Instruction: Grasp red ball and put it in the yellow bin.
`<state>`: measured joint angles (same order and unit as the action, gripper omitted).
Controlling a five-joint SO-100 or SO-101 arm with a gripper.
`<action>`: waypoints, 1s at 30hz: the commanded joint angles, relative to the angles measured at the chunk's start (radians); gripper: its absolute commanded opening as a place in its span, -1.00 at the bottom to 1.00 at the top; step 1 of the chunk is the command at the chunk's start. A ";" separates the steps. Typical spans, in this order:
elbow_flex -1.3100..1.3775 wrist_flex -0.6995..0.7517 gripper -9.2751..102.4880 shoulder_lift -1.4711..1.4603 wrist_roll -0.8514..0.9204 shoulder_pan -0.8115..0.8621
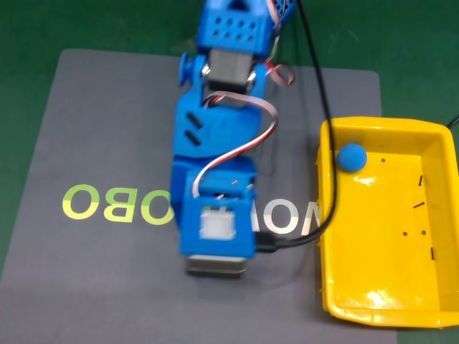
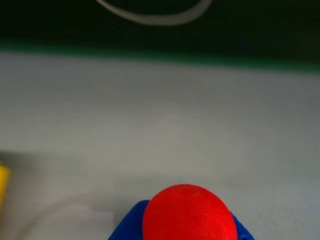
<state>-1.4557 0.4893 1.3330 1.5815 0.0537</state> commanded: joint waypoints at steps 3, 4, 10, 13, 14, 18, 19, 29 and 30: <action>-0.017 0.028 -0.83 0.221 -0.020 -0.115; -0.040 0.029 -0.83 0.249 -0.017 -0.143; -0.169 0.031 -0.83 0.371 0.011 -0.336; -0.215 0.041 -0.83 0.407 0.014 -0.428; -0.229 0.041 -0.83 0.414 0.015 -0.453; -0.256 0.051 -0.83 0.425 0.009 -0.515; -0.258 0.057 -0.83 0.423 0.009 -0.522; -0.264 0.058 -0.83 0.388 0.018 -0.518; -0.264 0.058 -0.83 0.388 0.017 -0.518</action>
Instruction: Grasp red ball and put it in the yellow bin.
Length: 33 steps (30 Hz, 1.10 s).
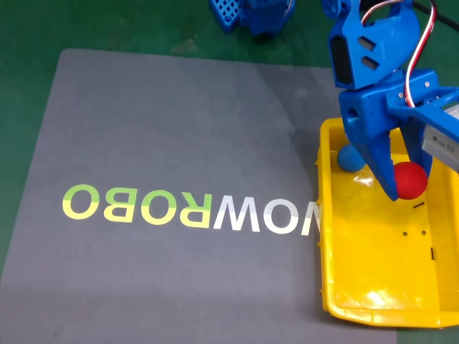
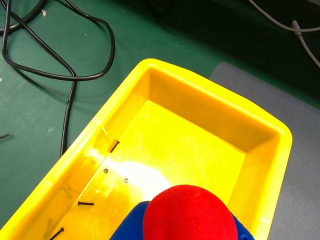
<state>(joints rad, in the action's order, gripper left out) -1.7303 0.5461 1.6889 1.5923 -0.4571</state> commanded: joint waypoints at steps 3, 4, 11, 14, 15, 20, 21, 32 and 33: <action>0.011 -0.002 -0.83 0.031 0.005 -0.008; 0.011 -0.003 -0.82 0.029 0.006 -0.008; 0.014 -0.026 -0.38 0.021 -0.008 -0.002; 0.014 -0.031 -0.36 0.023 -0.015 0.000; 0.014 -0.031 -0.35 0.025 -0.015 0.000; 0.014 -0.031 -0.35 0.037 -0.012 0.006; 0.014 -0.031 -0.35 0.040 -0.012 0.006; -0.117 0.009 -0.37 0.250 -0.002 0.032; -0.167 0.009 -0.38 0.304 0.000 0.040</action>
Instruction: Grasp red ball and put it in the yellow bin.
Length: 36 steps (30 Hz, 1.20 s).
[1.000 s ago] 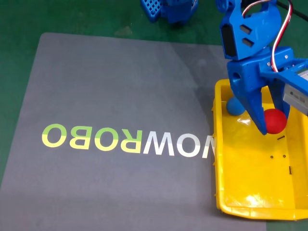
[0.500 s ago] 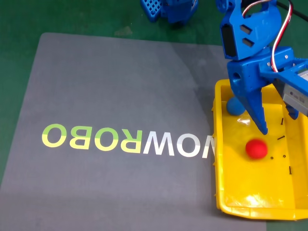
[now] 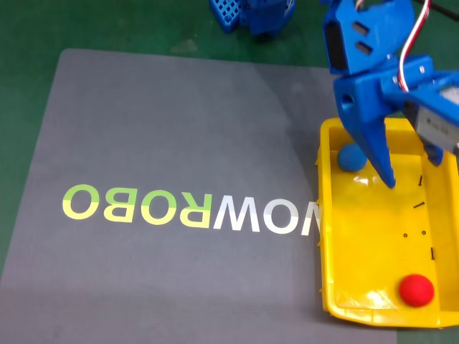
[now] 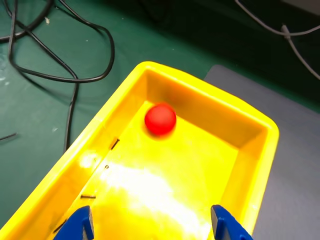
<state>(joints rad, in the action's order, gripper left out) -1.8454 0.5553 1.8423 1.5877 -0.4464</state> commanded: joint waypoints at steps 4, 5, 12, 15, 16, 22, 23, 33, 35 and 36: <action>-0.327 -0.003 -0.42 0.430 0.017 0.097; -0.403 -0.002 -0.45 0.503 0.020 0.127; -0.862 0.064 -0.83 0.928 0.147 0.388; -0.976 0.161 -0.83 1.092 0.153 0.446; -0.996 0.206 -0.83 1.129 0.152 0.459; -1.103 0.296 -0.83 1.262 0.120 0.518; -1.126 0.316 -0.83 1.292 0.123 0.528; -1.253 0.443 -0.83 1.431 0.149 0.607; -1.253 0.486 -0.83 1.447 0.141 0.609; -1.255 0.509 -0.83 1.460 0.129 0.609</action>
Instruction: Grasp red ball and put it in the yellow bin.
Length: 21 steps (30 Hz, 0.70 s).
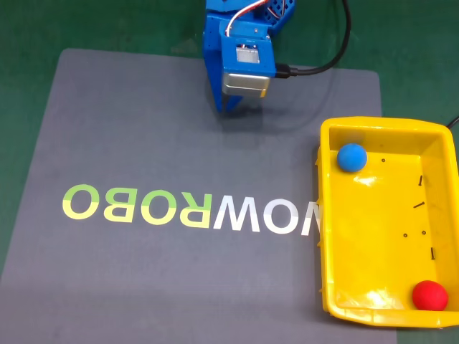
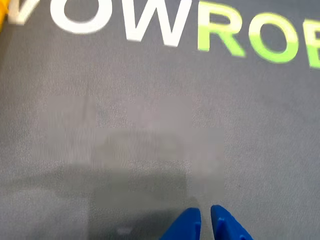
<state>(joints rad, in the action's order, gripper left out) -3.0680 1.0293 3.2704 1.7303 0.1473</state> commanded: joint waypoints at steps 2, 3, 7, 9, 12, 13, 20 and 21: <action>-0.032 0.095 -0.83 0.054 -0.026 0.017; -0.032 0.117 -0.83 0.054 -0.032 0.021; -0.032 0.219 -0.83 0.055 -0.051 0.025; -0.032 0.288 -0.83 0.055 -0.060 0.025; -0.032 0.328 -0.83 0.055 -0.084 0.025; -0.032 0.331 -0.83 0.055 -0.084 0.025; -0.032 0.353 -0.83 0.055 -0.057 0.025; -0.032 0.356 -0.83 0.055 -0.057 0.025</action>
<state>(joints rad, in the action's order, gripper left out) -3.0680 1.3637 3.3119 1.6598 0.1611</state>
